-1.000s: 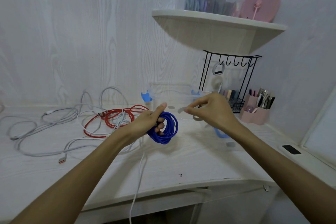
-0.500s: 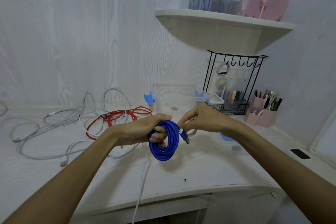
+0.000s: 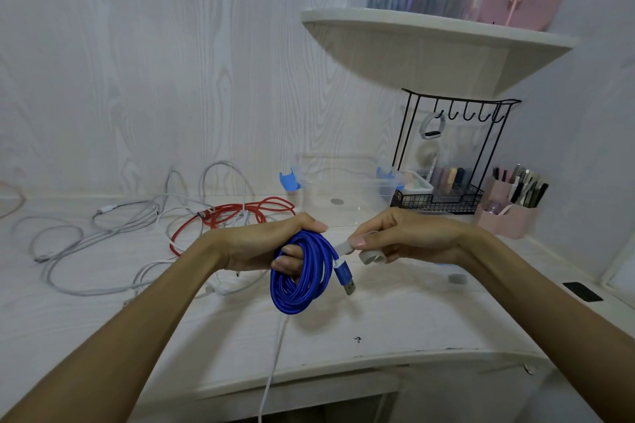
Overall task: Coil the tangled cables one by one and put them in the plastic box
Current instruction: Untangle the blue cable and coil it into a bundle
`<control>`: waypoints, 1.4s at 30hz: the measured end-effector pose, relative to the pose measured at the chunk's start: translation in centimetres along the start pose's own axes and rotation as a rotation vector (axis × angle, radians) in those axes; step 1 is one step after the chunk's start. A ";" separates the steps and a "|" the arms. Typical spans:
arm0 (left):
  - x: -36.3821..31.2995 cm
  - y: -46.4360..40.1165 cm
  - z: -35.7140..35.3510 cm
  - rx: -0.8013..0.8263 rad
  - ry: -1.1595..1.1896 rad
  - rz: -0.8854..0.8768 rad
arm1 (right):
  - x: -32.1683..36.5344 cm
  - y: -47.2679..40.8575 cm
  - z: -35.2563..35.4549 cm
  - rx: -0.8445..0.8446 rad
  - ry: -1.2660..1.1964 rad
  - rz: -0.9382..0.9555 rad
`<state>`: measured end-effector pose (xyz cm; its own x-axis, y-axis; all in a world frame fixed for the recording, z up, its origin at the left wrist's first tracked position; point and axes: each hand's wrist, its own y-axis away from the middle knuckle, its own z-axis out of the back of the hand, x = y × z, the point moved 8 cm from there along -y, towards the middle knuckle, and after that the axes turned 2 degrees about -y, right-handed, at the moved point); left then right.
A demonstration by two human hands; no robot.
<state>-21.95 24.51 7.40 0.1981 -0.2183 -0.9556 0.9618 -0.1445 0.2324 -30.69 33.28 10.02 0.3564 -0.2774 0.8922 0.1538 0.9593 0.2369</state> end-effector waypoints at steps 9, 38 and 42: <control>-0.9 -0.8 -0.8 -0.026 0.001 -0.058 | -0.5 -0.7 -1.5 0.056 -0.028 0.005; -4.1 0.1 1.4 -0.656 -0.213 -0.375 | -2.1 -1.5 -0.2 -0.114 -0.166 -0.021; -3.8 0.1 1.5 -0.618 -0.167 -0.359 | -1.5 -1.1 -1.1 0.024 -0.248 0.042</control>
<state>-22.89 23.90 11.27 -0.1335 -0.4108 -0.9019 0.9025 0.3256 -0.2819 -30.33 32.61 8.03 0.1249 -0.2185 0.9678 0.1202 0.9716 0.2038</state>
